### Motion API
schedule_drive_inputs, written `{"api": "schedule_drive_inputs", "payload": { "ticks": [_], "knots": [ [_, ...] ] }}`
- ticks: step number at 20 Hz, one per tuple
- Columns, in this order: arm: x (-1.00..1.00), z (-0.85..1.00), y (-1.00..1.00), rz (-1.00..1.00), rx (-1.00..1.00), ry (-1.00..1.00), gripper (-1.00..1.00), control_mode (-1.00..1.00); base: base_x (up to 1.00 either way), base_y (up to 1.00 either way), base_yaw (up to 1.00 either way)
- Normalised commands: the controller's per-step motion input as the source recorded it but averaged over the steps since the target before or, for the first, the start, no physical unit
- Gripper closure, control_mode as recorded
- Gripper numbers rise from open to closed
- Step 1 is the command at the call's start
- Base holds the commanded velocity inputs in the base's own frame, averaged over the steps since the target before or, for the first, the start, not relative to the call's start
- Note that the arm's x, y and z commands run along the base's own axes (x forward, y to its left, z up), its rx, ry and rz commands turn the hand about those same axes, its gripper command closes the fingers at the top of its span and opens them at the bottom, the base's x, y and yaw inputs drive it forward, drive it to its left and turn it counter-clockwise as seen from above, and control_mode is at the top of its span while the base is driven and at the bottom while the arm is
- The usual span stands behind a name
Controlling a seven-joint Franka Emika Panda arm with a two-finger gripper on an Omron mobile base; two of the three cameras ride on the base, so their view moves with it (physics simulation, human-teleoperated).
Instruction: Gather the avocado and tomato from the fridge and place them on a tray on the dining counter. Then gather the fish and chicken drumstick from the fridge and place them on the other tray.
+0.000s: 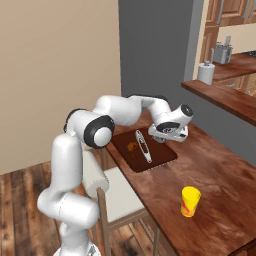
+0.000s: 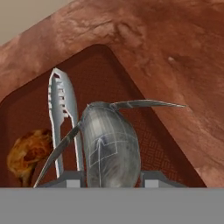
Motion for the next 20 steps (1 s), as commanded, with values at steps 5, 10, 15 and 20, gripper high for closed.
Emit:
{"api": "schedule_drive_inputs", "payload": {
  "ticks": [5, 10, 15, 20],
  "knots": [
    [0.00, -0.22, 0.00, 0.00, 0.00, 0.00, 1.00, -1.00, 0.00, 0.00, 0.00],
    [0.01, -0.24, 0.01, 0.00, 0.00, 0.00, 1.00, -1.00, 0.00, 0.00, 0.00],
    [0.05, -0.24, 0.11, 0.00, 0.00, 0.00, 1.00, -1.00, 0.00, 0.00, 0.00],
    [0.10, -0.27, 0.16, 0.00, 0.00, 0.00, 1.00, -1.00, 0.00, 0.00, 0.00]
  ]
}}
